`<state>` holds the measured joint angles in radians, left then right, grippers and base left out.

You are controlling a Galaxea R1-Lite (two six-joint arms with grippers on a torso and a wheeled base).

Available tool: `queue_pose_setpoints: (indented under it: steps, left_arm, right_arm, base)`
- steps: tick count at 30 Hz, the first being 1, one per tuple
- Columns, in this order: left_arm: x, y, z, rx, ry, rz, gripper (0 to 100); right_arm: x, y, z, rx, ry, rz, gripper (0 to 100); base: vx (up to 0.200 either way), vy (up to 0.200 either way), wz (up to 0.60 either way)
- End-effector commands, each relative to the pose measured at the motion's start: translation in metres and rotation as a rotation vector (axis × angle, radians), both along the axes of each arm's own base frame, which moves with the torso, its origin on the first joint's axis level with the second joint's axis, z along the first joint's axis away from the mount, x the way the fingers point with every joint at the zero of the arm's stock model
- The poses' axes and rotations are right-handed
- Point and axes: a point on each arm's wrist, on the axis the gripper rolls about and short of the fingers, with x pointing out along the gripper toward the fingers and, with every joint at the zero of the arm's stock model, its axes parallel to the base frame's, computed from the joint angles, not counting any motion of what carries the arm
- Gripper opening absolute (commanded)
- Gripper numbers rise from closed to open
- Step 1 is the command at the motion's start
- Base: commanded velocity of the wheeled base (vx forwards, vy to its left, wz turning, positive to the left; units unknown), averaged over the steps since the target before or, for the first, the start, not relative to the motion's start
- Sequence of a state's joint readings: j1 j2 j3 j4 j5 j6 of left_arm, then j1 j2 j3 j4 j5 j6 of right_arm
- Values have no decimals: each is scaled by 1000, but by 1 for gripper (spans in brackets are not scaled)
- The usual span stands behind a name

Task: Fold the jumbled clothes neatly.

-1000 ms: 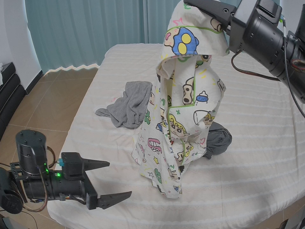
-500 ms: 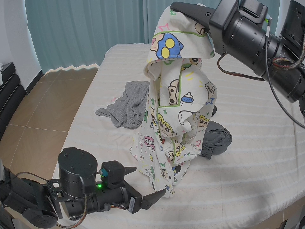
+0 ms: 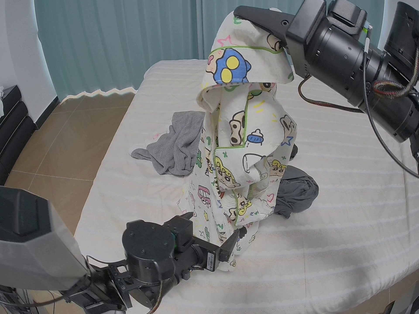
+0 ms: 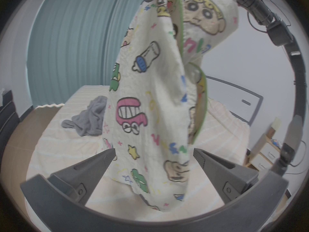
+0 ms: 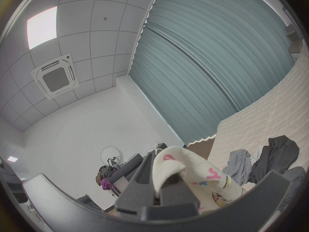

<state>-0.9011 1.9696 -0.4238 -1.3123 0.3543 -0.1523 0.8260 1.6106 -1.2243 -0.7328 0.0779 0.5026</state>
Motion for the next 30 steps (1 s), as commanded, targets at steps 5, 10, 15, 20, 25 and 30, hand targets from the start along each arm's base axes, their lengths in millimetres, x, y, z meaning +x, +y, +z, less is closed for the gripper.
queue_pose_setpoints:
  steps: [5, 10, 15, 20, 25, 30]
  left_arm:
    - [1, -1, -28, 105, 20, 113, 100]
    - [-3, 9, -33, 197, 0, 156, 100]
    - [7, 5, -29, 190, -31, 219, 100]
    - [17, -5, -29, 124, -48, 195, 100]
    - [20, -4, -40, 150, -27, 188, 100]
    - [32, 6, -50, 187, -10, 235, 100]
  right_arm:
    - [-6, -8, 2, 5, -4, -2, 0]
    - [-4, -11, 1, 3, -4, -13, 0]
    - [-4, -11, 2, 4, -2, -15, 0]
    - [-5, -12, 3, 8, -5, -15, 0]
    - [-5, -12, 2, 7, -4, -15, 0]
    - [-4, -14, 3, 8, -8, -20, 0]
  base:
    - [0, 0, 0]
    - [0, 0, 0]
    - [0, 0, 0]
    - [0, 0, 0]
    - [0, 0, 0]
    - [0, 0, 0]
